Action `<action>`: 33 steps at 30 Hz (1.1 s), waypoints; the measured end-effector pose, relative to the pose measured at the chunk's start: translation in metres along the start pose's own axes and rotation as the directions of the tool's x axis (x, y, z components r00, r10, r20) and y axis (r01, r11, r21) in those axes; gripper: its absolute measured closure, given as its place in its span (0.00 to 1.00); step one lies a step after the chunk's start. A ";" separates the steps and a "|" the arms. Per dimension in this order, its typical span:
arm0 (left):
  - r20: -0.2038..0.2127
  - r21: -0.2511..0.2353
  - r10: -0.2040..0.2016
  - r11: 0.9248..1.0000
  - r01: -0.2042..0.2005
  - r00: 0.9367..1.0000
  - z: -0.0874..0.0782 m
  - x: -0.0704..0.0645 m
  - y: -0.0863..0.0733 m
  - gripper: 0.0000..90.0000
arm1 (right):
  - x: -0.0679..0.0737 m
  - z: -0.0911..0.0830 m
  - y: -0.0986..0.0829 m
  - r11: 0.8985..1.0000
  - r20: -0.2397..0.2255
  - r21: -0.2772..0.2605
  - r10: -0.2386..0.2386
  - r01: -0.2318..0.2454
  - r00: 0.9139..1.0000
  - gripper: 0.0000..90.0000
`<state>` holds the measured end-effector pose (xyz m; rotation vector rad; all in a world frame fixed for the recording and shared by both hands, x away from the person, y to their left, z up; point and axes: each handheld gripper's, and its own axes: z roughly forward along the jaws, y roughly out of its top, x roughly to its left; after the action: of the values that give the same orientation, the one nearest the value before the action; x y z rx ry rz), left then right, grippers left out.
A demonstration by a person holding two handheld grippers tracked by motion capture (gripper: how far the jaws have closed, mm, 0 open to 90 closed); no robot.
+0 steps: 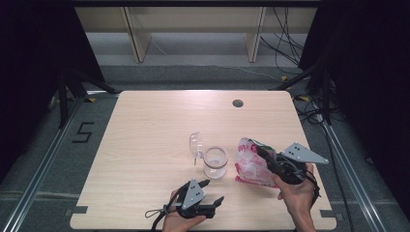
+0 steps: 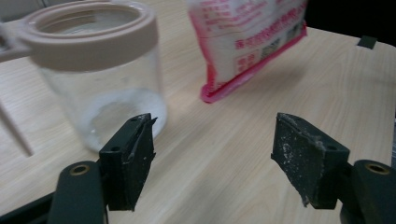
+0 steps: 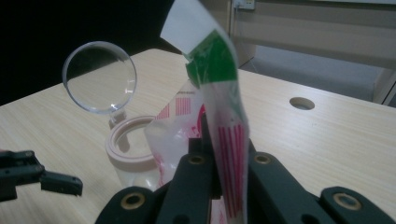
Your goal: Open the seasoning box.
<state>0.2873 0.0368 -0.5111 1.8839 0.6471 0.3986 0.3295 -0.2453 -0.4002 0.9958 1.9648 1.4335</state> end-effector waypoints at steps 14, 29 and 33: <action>-0.036 0.041 0.024 0.999 -0.023 0.999 0.037 -0.011 0.015 0.34 | 0.006 -0.004 0.029 0.996 -0.046 -0.085 -0.010 0.006 0.999 1.00; -0.190 -0.084 0.088 0.991 -0.105 0.978 0.066 -0.036 0.025 0.57 | 0.029 -0.026 0.062 0.998 -0.125 -0.049 -0.039 0.034 0.991 1.00; -0.206 -0.128 0.095 0.984 -0.123 0.974 0.072 -0.035 0.027 0.64 | 0.033 -0.021 0.065 0.998 -0.123 -0.045 -0.054 0.049 0.991 1.00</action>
<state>0.3054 -0.0459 -0.5135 1.7637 0.6324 0.6935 0.3115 -0.2198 -0.3311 0.8504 2.0242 1.5343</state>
